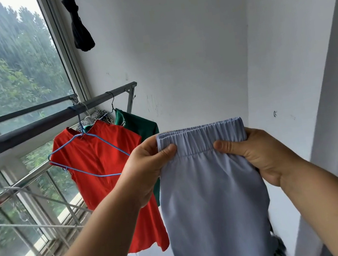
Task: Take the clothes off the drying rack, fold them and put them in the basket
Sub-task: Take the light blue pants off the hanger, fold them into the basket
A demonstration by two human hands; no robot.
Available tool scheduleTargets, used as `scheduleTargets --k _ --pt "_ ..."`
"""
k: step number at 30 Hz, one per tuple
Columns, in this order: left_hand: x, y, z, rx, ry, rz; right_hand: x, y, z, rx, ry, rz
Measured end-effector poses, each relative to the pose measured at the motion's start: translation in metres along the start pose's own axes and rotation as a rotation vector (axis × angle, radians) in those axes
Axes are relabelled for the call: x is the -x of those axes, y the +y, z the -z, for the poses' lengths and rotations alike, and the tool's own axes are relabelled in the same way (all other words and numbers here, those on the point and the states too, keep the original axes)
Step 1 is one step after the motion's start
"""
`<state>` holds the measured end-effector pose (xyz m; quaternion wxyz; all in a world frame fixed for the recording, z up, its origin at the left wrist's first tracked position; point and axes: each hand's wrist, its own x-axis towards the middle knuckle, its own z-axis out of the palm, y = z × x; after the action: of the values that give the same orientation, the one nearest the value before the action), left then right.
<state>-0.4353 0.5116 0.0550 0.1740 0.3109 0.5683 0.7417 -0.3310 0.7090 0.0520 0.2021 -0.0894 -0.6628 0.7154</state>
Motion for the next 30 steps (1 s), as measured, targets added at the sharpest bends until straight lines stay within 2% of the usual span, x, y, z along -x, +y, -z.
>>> scheduleTargets --k 20,30 --pt "0.030 -0.003 -0.019 -0.017 -0.021 -0.129 0.052 -0.007 0.000 -0.034 0.125 0.044" --pt "0.040 -0.033 -0.016 -0.012 -0.135 -0.061 0.091 0.011 -0.001 -0.042 0.238 -0.005"
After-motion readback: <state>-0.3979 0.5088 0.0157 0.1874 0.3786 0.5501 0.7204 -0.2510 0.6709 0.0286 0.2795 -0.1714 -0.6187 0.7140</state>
